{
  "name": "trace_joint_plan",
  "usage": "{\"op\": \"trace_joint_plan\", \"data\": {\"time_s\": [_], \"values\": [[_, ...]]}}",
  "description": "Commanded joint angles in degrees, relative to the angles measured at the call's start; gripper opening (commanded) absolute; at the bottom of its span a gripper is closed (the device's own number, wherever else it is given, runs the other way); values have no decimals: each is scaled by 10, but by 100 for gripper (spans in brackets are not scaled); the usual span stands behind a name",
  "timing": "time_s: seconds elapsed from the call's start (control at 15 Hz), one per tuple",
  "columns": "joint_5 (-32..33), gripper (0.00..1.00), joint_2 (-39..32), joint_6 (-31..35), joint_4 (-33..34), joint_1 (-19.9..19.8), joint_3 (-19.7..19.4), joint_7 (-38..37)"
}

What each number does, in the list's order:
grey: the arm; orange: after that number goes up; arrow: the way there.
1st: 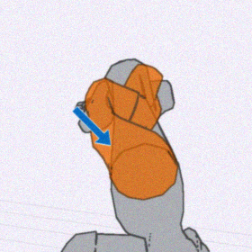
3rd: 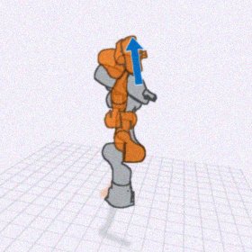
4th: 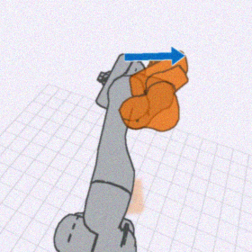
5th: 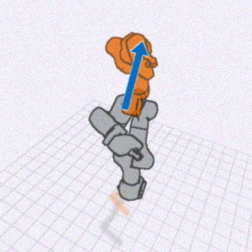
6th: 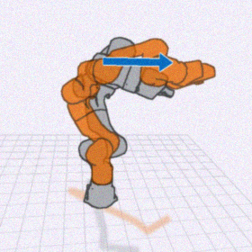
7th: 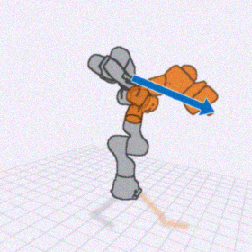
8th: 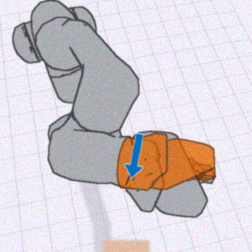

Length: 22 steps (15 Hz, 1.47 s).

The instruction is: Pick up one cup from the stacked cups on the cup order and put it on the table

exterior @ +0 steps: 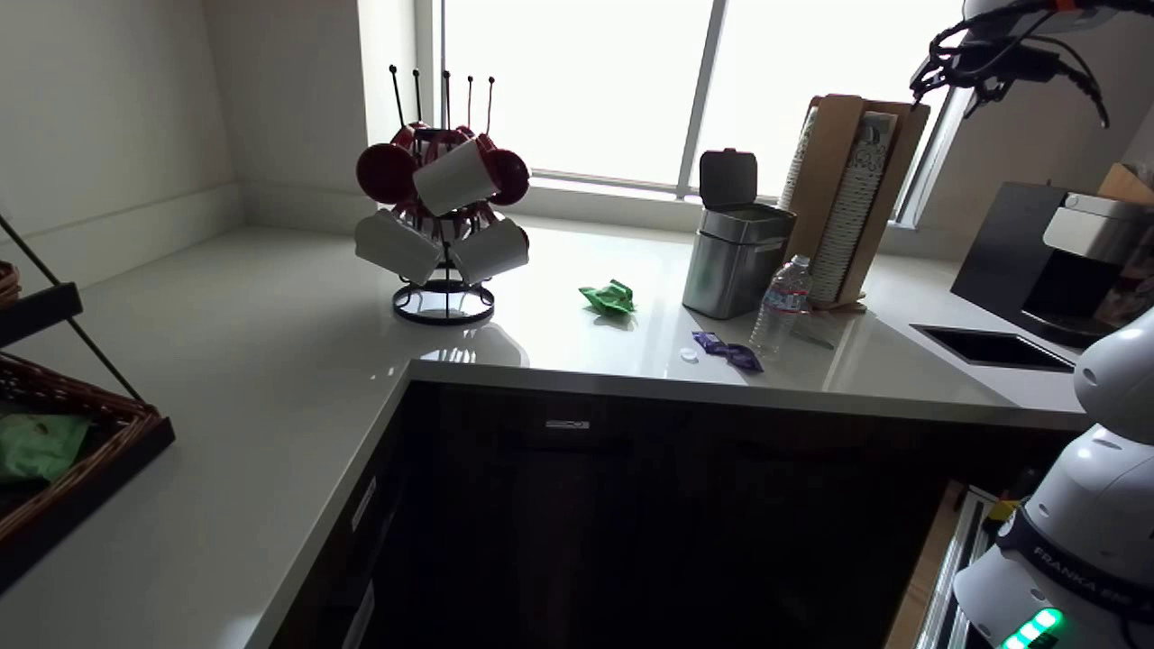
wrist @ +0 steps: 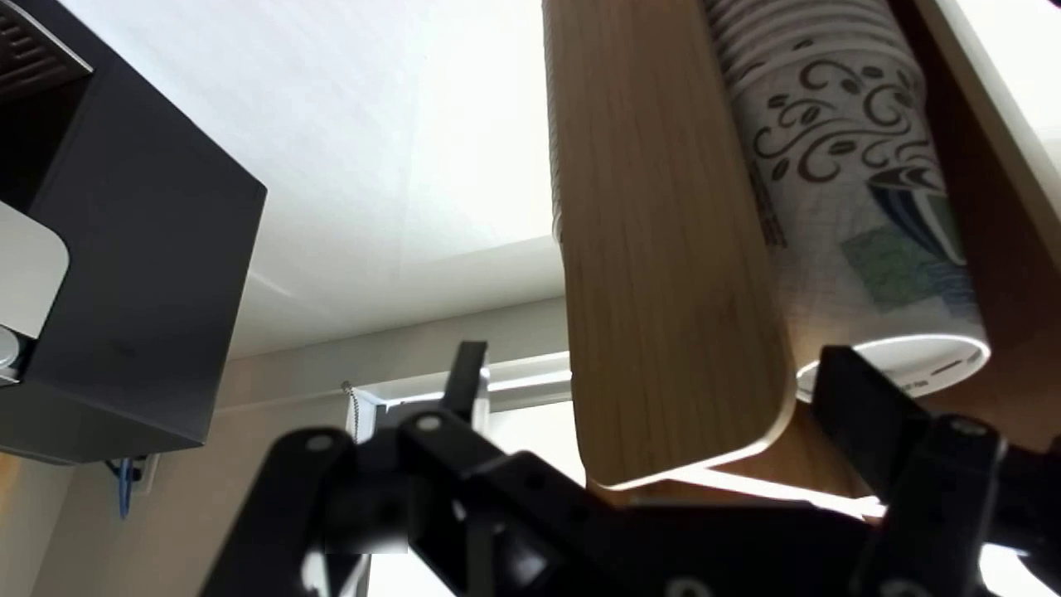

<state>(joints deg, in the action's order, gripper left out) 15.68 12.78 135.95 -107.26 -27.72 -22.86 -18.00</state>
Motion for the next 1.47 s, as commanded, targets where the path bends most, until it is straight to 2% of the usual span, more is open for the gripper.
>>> {"op": "trace_joint_plan", "data": {"time_s": [0.0, 0.67, 1.4], "values": [[-19, 100, 22, 8, -18, 4, 3, -2], [-75, 100, -40, -19, 36, 19, 24, -84], [-84, 100, -103, -57, 107, 29, 23, -160]]}}
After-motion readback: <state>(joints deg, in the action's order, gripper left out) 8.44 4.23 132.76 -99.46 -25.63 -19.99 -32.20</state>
